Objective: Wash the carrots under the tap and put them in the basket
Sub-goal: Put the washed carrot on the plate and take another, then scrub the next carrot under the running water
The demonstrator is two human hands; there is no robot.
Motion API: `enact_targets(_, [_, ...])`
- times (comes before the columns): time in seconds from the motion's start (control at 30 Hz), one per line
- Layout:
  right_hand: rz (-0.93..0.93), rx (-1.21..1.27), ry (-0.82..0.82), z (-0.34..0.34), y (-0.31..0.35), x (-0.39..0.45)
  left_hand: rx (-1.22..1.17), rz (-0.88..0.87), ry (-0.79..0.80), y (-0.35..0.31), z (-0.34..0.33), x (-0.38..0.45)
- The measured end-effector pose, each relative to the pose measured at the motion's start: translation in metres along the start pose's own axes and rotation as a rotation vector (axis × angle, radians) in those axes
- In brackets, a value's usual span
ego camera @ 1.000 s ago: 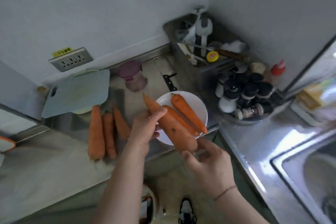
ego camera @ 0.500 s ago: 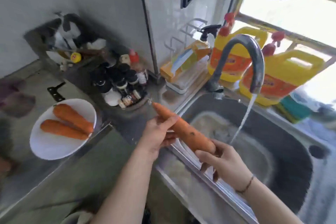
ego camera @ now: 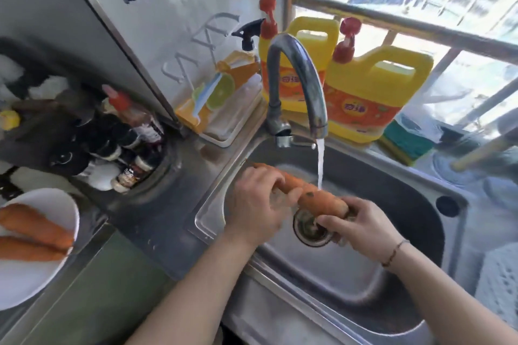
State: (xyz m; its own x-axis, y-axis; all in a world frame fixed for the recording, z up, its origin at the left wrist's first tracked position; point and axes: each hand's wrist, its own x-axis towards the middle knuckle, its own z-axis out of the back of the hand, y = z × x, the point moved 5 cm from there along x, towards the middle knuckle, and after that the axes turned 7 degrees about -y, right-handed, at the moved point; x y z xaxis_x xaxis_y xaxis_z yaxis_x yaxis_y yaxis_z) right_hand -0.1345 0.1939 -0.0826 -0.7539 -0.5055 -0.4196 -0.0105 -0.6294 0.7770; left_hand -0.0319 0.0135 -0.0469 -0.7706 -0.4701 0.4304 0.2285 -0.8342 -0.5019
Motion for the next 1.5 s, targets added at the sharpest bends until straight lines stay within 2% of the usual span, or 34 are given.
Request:
enact_targets(0.07, [-0.001, -0.002, 0.009, 0.004, -0.004, 0.005, -0.021, -0.273, 0.251, -0.015, -0.030, 0.003])
enact_targets(0.13, [-0.003, 0.024, 0.009, 0.005, -0.008, 0.006, 0.048, -0.327, 0.519, -0.016, -0.058, 0.007])
enact_targets(0.2, [0.000, 0.054, -0.018, 0.005, -0.015, 0.007, 0.094, -0.338, 0.635, -0.011, -0.078, 0.013])
enact_targets(0.37, [0.033, 0.089, -0.118, -0.003, -0.028, 0.008, -0.023, -0.426, 0.592, -0.006, -0.091, 0.027])
enact_targets(0.57, [0.053, 0.036, -0.164, -0.003, -0.038, 0.008, -0.262, -0.190, 0.694, 0.003, -0.097, 0.029])
enact_targets(0.73, [0.067, 0.031, -0.161, 0.001, -0.039, 0.005, -0.201, -0.303, 0.676, -0.001, -0.096, 0.020])
enact_targets(0.9, [0.067, -0.002, -0.125, 0.005, -0.034, 0.008, -0.199, -0.210, 0.757, 0.003, -0.095, 0.025])
enact_targets(1.0, [0.170, -0.140, -0.108, 0.009, -0.023, 0.011, -0.057, -0.335, 0.835, -0.007, -0.093, 0.027])
enact_targets(1.07, [0.241, -0.228, -0.133, 0.014, -0.013, 0.015, -0.032, -0.362, 0.803, -0.014, -0.090, 0.031])
enact_targets(1.13, [0.287, -0.188, -0.182, 0.024, -0.008, 0.019, -0.123, -0.263, 0.738, -0.015, -0.088, 0.034])
enact_targets(1.2, [0.267, 0.034, -0.223, 0.034, -0.008, 0.021, -0.242, -0.104, 0.666, -0.012, -0.086, 0.031])
enact_targets(1.3, [0.140, 0.355, -0.211, 0.023, -0.020, 0.024, -0.480, 0.185, 0.533, -0.011, -0.084, 0.014])
enact_targets(1.37, [0.073, 0.359, -0.154, 0.002, -0.031, 0.023, -0.599, 0.376, 0.425, -0.009, -0.087, 0.000])
enact_targets(1.5, [0.036, 0.198, 0.011, -0.032, -0.043, 0.016, -0.903, 0.781, 0.255, -0.002, -0.098, -0.032])
